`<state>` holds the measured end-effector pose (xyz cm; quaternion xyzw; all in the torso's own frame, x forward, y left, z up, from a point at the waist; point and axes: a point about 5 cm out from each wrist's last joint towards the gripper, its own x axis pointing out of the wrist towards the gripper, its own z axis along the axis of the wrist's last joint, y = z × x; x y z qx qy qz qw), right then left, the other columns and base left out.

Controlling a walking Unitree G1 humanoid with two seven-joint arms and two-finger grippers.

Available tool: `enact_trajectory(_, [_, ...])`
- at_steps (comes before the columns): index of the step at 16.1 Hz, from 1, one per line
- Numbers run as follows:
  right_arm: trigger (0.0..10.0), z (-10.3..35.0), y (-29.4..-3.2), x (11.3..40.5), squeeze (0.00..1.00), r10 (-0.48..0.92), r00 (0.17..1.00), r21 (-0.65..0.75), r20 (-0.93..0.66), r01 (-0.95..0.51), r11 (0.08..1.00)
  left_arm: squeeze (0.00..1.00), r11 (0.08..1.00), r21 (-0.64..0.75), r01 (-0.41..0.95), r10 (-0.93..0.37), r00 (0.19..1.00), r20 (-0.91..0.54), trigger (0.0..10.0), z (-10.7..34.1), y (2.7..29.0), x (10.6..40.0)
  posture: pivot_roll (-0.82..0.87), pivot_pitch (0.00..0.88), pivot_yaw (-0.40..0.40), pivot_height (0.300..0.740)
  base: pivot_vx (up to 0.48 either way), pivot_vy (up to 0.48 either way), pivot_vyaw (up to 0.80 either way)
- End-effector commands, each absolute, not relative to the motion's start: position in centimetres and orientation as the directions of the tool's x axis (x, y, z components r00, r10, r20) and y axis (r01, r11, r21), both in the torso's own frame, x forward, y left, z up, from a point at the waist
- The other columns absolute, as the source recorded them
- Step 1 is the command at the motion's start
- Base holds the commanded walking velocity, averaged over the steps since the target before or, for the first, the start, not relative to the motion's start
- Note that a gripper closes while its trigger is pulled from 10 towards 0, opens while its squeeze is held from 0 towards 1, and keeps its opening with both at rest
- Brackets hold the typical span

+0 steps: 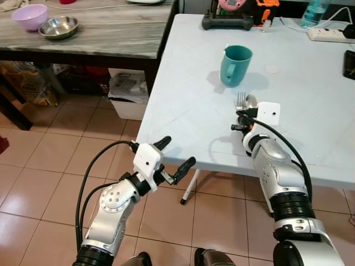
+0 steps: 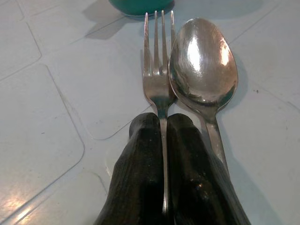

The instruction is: Setting the table

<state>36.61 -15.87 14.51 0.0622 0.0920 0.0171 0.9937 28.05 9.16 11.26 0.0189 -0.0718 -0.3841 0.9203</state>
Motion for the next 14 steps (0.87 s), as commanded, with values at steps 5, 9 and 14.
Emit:
enact_trajectory(5, [0.0,14.5,-14.6,35.8,0.0,0.067,0.979,0.186,-0.194,-0.03,0.982,0.0,0.797,0.107,0.594,-0.604,0.788,0.119,10.0,10.9,9.9,28.9,-0.23,0.176,0.009,0.74,0.0,0.0,0.0])
enact_trajectory(9, [10.0,17.7,-15.1,34.5,0.0,0.012,0.999,0.117,-0.039,-0.007,0.993,0.0,0.905,0.046,0.423,-0.426,0.898,0.109,10.0,10.8,11.9,30.1,-0.23,0.167,0.001,0.74,0.0,0.0,0.0])
enact_trajectory(14, [10.0,18.3,-16.2,32.8,0.0,-0.034,0.999,0.057,0.01,0.033,0.998,0.0,0.927,0.019,0.375,-0.375,0.921,0.108,10.0,10.6,12.0,30.6,-0.24,0.15,-0.004,0.74,0.0,0.0,0.0])
